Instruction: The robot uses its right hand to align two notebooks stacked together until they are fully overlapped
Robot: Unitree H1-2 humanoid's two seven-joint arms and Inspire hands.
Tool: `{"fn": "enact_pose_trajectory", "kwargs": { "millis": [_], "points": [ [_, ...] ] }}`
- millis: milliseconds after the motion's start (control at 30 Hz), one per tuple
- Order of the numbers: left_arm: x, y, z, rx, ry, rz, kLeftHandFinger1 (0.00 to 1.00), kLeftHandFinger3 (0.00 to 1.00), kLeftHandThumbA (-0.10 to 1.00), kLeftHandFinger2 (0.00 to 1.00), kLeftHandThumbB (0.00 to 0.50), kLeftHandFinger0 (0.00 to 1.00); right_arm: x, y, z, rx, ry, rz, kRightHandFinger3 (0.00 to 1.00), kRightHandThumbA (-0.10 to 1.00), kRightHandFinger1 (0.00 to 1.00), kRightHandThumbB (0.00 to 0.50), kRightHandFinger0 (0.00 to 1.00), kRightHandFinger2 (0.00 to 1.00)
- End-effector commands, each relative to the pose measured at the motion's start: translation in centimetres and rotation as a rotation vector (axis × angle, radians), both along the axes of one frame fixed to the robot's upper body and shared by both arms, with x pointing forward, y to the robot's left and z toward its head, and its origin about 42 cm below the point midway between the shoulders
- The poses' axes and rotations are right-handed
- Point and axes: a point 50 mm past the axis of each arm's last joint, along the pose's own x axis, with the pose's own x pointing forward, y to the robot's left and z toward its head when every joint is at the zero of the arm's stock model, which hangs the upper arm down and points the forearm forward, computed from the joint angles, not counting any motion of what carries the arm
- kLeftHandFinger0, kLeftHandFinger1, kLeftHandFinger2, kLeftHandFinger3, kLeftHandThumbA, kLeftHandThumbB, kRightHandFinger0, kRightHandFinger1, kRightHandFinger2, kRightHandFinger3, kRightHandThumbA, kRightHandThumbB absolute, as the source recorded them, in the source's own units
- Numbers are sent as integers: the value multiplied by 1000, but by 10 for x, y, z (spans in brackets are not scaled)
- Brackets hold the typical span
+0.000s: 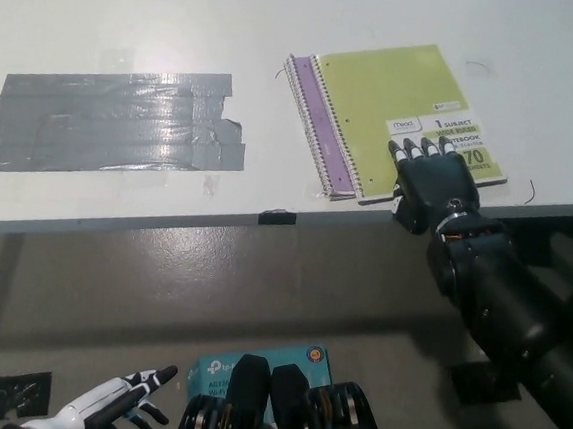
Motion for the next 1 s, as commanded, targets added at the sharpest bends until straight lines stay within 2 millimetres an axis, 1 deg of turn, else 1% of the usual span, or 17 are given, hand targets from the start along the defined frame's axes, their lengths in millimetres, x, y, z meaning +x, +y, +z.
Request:
{"fn": "enact_pose_trajectory", "kwargs": {
  "millis": [0, 33, 100, 233, 367, 400, 433, 467, 567, 600, 667, 767, 867, 933, 967],
  "points": [
    [8, -5, 13, -6, -42, -32, 630, 1000, 1000, 685, 500, 639, -9, 28, -17, -7, 108, 90, 1000, 1000, 1000, 500, 1000, 1000],
    [8, -5, 13, -4, -45, -34, 635, 1000, 1000, 705, 500, 648, -9, 29, -18, 6, 107, 89, 1000, 1000, 1000, 500, 1000, 1000],
    [9, -5, 13, -5, -51, -37, 606, 1000, 1000, 684, 500, 616, -11, 32, -18, 7, 111, 91, 1000, 1000, 1000, 500, 1000, 1000],
    [9, -6, 12, -13, -48, -33, 596, 992, 1000, 659, 500, 608, -12, 38, -16, -4, 112, 100, 1000, 1000, 1000, 500, 1000, 1000],
    [8, -7, 13, -9, -47, -36, 615, 1000, 1000, 678, 500, 637, -11, 43, -12, -6, 105, 105, 1000, 1000, 1000, 500, 1000, 1000],
    [9, -6, 14, -10, -46, -35, 629, 1000, 1000, 699, 500, 657, -10, 44, -11, 10, 98, 109, 1000, 1000, 1000, 500, 1000, 1000],
    [9, -5, 13, -9, -45, -35, 646, 1000, 1000, 744, 500, 668, -9, 46, -10, 11, 93, 110, 1000, 1000, 1000, 500, 1000, 1000],
    [9, -6, 14, -12, -46, -35, 631, 1000, 1000, 723, 500, 663, -9, 47, -9, 14, 97, 108, 1000, 1000, 1000, 500, 1000, 1000],
    [9, -5, 13, -15, -42, -36, 639, 1000, 1000, 719, 500, 672, -10, 48, -10, 11, 102, 105, 1000, 1000, 1000, 500, 1000, 1000],
    [9, -5, 13, -8, -45, -39, 628, 1000, 1000, 696, 500, 665, -10, 48, -11, 11, 101, 104, 1000, 1000, 1000, 500, 1000, 1000],
    [9, -5, 12, -7, -45, -41, 619, 1000, 1000, 683, 500, 648, -12, 47, -14, 4, 101, 104, 1000, 1000, 1000, 500, 1000, 1000],
    [9, -6, 13, -12, -44, -39, 633, 1000, 1000, 707, 500, 653, -12, 47, -17, 7, 109, 100, 1000, 1000, 1000, 500, 1000, 1000],
    [8, -6, 13, -13, -49, -42, 635, 1000, 1000, 707, 500, 657, -13, 48, -16, 9, 122, 88, 1000, 1000, 1000, 500, 1000, 1000],
    [8, -6, 14, -4, -47, -39, 656, 1000, 1000, 732, 500, 682, -13, 49, -17, 4, 120, 85, 1000, 1000, 1000, 500, 1000, 1000],
    [8, -7, 12, -7, -43, -38, 639, 1000, 1000, 697, 500, 672, -13, 49, -18, 2, 126, 80, 1000, 1000, 1000, 500, 1000, 1000]
  ]
}}
